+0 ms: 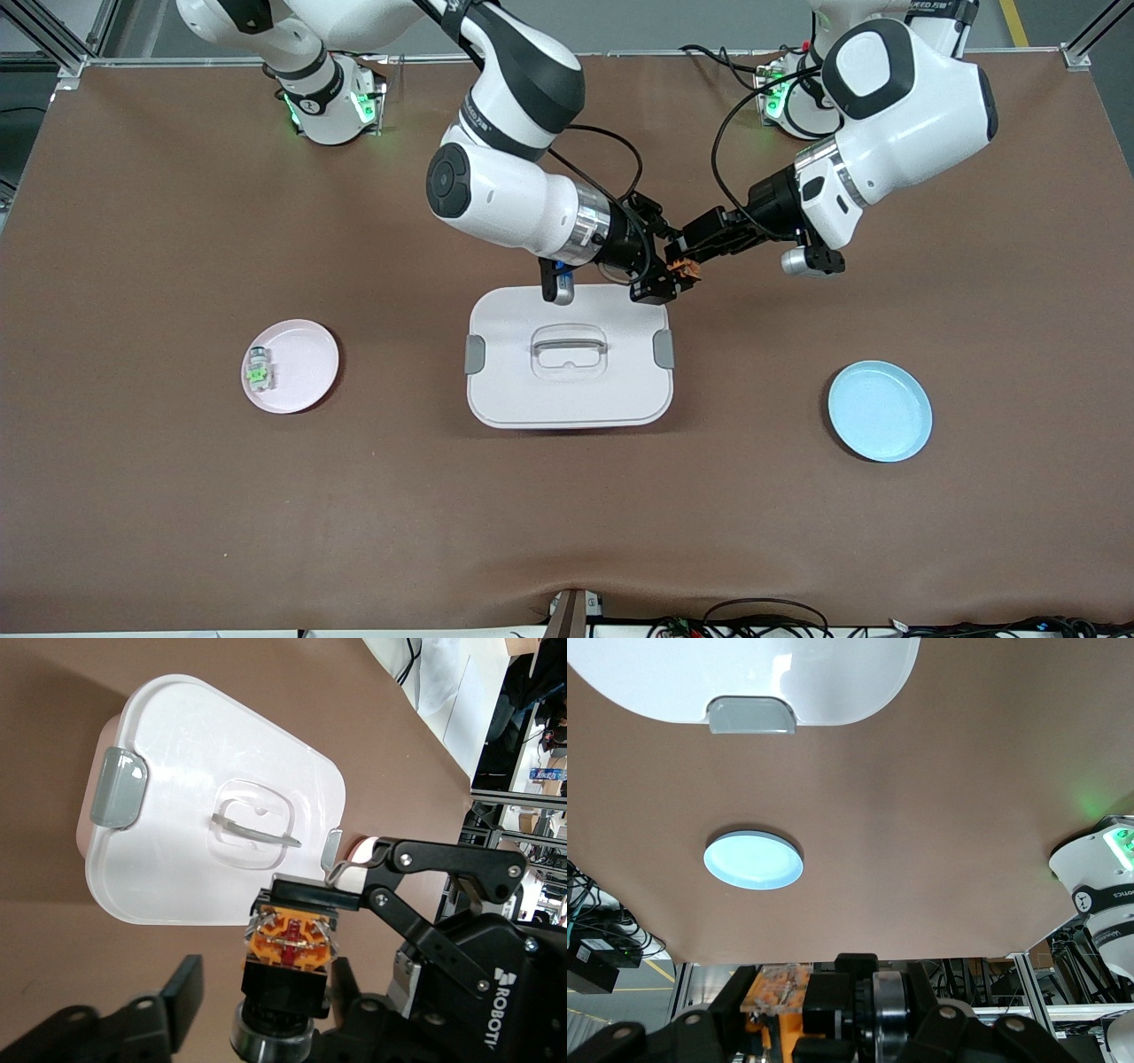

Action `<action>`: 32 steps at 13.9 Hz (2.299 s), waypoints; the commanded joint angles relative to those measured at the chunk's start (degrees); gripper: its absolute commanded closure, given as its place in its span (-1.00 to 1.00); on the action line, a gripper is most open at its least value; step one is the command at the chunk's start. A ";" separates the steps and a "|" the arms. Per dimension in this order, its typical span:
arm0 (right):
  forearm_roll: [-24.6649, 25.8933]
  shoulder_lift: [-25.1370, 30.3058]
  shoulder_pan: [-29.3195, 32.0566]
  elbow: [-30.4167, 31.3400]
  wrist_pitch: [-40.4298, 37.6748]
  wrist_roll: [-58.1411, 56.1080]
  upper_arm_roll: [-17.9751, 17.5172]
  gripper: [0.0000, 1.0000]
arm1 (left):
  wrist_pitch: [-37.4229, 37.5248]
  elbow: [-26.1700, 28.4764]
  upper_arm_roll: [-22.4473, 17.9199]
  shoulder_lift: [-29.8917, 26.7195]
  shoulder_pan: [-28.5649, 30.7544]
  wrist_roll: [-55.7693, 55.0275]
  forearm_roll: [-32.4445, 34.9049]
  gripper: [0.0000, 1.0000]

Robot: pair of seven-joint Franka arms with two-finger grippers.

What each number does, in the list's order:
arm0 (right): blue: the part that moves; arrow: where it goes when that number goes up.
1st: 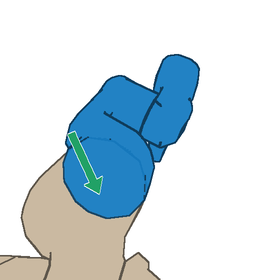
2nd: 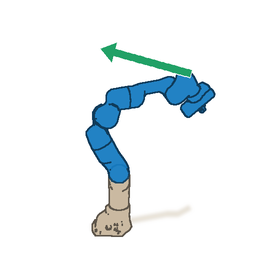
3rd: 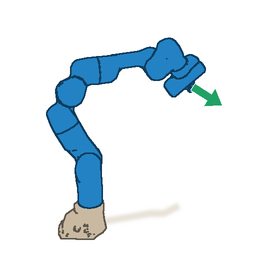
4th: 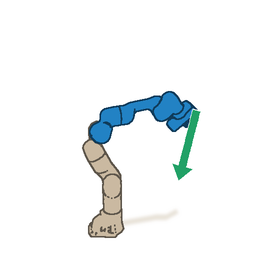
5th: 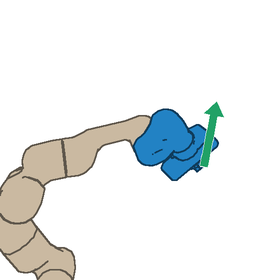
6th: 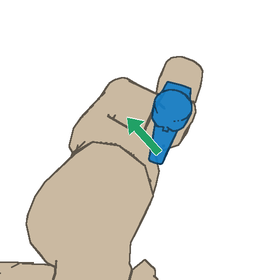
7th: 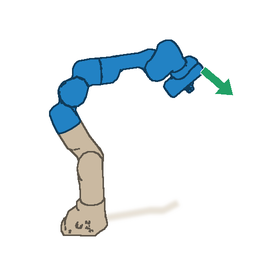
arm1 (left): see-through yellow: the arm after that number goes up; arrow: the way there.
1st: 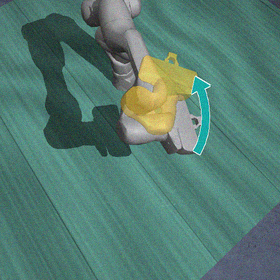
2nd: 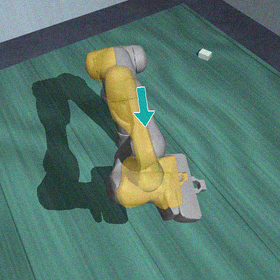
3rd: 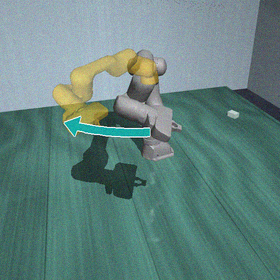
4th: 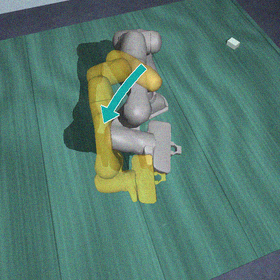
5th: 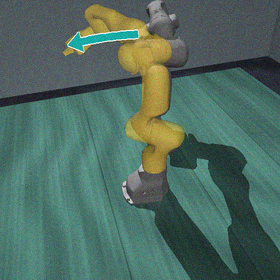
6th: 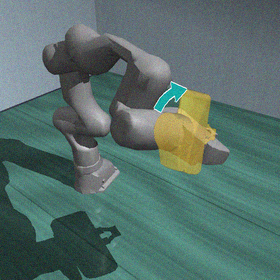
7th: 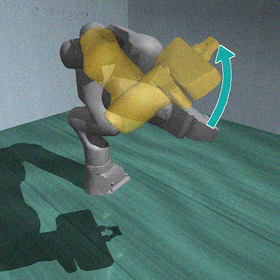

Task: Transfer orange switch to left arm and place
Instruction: 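Hold the switch above the box while the left gripper grasps it, then open the right gripper while the left gripper carries the switch away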

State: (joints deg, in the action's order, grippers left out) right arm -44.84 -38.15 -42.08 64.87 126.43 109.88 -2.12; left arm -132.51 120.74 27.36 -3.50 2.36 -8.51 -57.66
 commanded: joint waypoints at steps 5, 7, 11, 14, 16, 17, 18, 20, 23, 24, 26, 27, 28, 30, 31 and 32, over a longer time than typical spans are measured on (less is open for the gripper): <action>-1.04 -1.66 -0.64 -3.52 0.31 2.79 0.10 1.00 | -0.38 0.20 0.32 -0.10 0.54 1.65 -0.70 1.00; -1.04 -1.75 -0.73 -3.52 0.31 2.70 0.18 0.80 | -0.29 0.38 0.06 -0.28 0.80 3.14 -0.53 1.00; -0.87 -1.84 -1.08 -3.52 0.40 2.27 0.27 -1.00 | 2.42 0.47 0.15 0.77 5.28 6.47 9.64 1.00; -0.87 -1.75 -1.34 -3.52 0.49 2.35 0.36 -1.00 | 5.76 0.38 0.15 2.35 9.23 12.70 14.14 1.00; -0.87 -1.75 -1.43 -3.43 0.49 2.35 0.36 -1.00 | 6.21 0.12 0.15 3.06 11.34 16.75 17.56 1.00; -0.87 -1.84 -1.43 -3.43 0.49 2.35 0.36 -1.00 | 6.21 -0.32 0.06 4.11 11.96 18.59 20.10 1.00; -0.87 -1.84 -1.43 -3.52 0.49 2.26 0.36 -1.00 | 6.21 -1.02 0.06 4.90 13.10 20.53 23.44 1.00; -0.69 -2.02 -1.43 -3.52 0.49 2.18 0.36 -1.00 | 7.34 -3.30 -0.03 8.06 15.03 25.18 30.47 1.00; 1.33 -1.75 -0.73 -3.43 -0.39 0.60 0.54 -1.00 | 8.67 -7.61 -0.12 13.42 16.97 33.96 40.13 1.00; 2.38 -1.75 -0.64 -3.43 -1.09 -0.71 0.62 -1.00 | 8.67 -8.58 -0.20 15.09 17.15 38.52 43.65 1.00; 8.68 -1.58 -1.16 -3.08 -2.41 -6.06 0.54 -1.00 | 8.58 -10.60 -0.38 18.34 18.11 46.52 48.84 1.00; 10.89 -1.58 -1.08 -3.08 -3.02 -8.35 0.45 -1.00 | 8.58 -12.09 -0.47 20.88 18.90 51.00 53.48 1.00; 12.22 -1.40 -0.99 -2.99 -3.64 -11.59 0.45 -1.00 | 8.58 -14.10 -0.38 23.43 19.43 55.31 57.97 1.00; 13.10 -1.05 -0.46 -2.99 -3.82 -15.39 0.62 -1.00 | 8.41 -16.84 -0.47 27.04 20.05 63.05 64.05 1.00; 15.02 -0.96 -0.29 -2.82 -3.91 -16.19 0.71 -1.00 | 8.41 -18.07 -0.47 28.71 20.84 66.13 66.69 1.00; 18.09 -0.70 -0.20 -2.90 -4.78 -16.54 0.71 -1.00 | 8.06 -18.95 -0.47 30.12 21.37 68.86 68.80 1.00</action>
State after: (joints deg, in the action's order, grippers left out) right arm -30.87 -39.62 -42.92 62.36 123.59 95.06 -1.24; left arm -125.37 105.81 26.50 23.01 22.76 54.72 7.10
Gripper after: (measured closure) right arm 0.000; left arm 0.595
